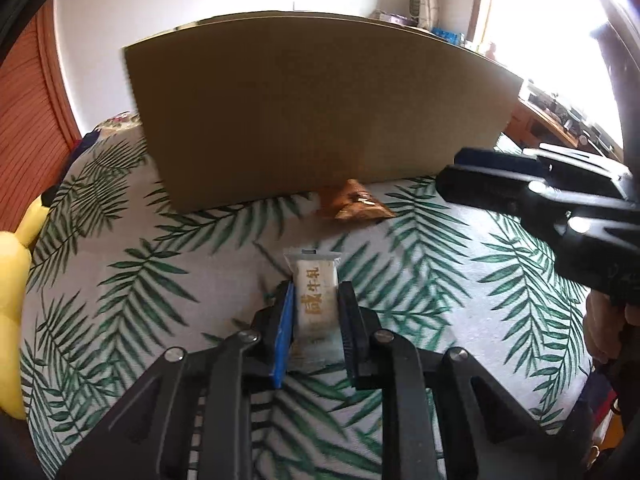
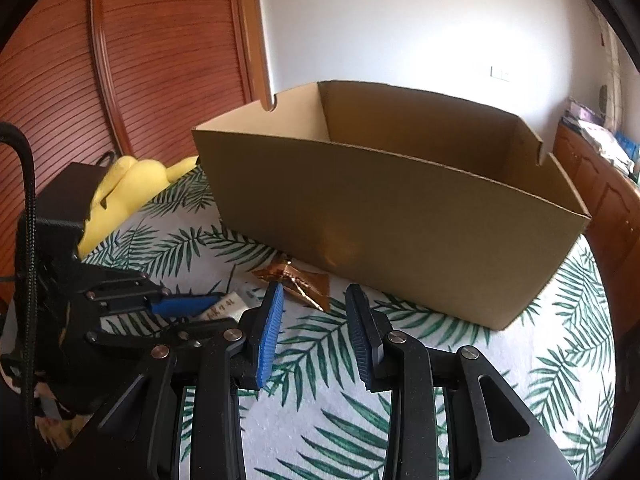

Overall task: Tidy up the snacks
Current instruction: 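Close the left tool on the white packet while the right tool grasps the brown candy, then lift both held snacks and carry them over the cardboard box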

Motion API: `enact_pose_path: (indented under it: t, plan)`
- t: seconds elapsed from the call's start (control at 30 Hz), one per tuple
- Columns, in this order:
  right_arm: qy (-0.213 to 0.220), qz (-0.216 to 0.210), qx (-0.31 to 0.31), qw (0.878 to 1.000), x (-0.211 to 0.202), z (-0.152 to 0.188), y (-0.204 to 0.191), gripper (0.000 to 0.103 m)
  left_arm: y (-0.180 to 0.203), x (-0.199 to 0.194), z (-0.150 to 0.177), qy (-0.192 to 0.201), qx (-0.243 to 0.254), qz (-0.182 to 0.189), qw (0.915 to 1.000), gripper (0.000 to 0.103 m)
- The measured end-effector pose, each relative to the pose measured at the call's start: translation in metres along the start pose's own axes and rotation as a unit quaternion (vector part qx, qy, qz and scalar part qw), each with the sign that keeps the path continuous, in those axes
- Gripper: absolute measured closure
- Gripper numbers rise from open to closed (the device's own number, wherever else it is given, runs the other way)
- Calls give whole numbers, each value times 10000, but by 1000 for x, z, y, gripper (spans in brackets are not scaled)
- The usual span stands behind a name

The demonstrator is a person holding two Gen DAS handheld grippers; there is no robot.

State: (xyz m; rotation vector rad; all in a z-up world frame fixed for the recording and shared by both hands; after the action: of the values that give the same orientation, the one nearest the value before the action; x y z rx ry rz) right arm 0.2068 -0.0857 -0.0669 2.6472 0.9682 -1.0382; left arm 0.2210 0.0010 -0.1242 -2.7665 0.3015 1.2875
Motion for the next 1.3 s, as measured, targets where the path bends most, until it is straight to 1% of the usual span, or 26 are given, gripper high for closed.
enact_pose_path:
  t: [0.1,0.33,0.5,0.67,0.93,0.97,1.1,1.3]
  plan:
    - [-130,-88,-19,9999,14,0,-2,71,-13,-1,0,26,-120,-29,9999,83]
    - [-381,-231,-173,9989,39,-4,-7,70,-24,-2,6,67,-296,42,9995,83]
    - [-495,-318,-328,9977,52,-6,-13,63,-39,0,10,78,-409,43,9991,83]
    - [-633,-306,-519,9962,64,-6,-16,60,-37,0,9,84,-456,47,9989,83]
    - [-862,-270,-672,9936,77,2,-18,60,-40,1,9,85,-488,37,9988,83]
    - [-865,-277,-664,9936,77,3,-18,61,-40,1,9,86,-490,32,9988,83]
    - [-854,-282,-625,9940,76,3,-17,78,-41,1,10,103,-504,20,9987,83]
    - [-709,-324,-487,9958,61,5,-16,80,-35,-7,10,198,-457,-14,9988,83]
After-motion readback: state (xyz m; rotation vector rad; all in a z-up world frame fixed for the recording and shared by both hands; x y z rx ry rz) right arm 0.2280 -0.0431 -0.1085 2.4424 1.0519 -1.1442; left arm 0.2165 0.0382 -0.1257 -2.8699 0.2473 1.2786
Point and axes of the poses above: each gripper's, at about its wrist camera, not at the fingertips, and x roughly the way its jaws point, y to its right, z to its underside, the point moved 9 cm from there along x, roughly the way its jaws point, and after that the axes turned 5 degrees about -z, right-handed, at the moved point
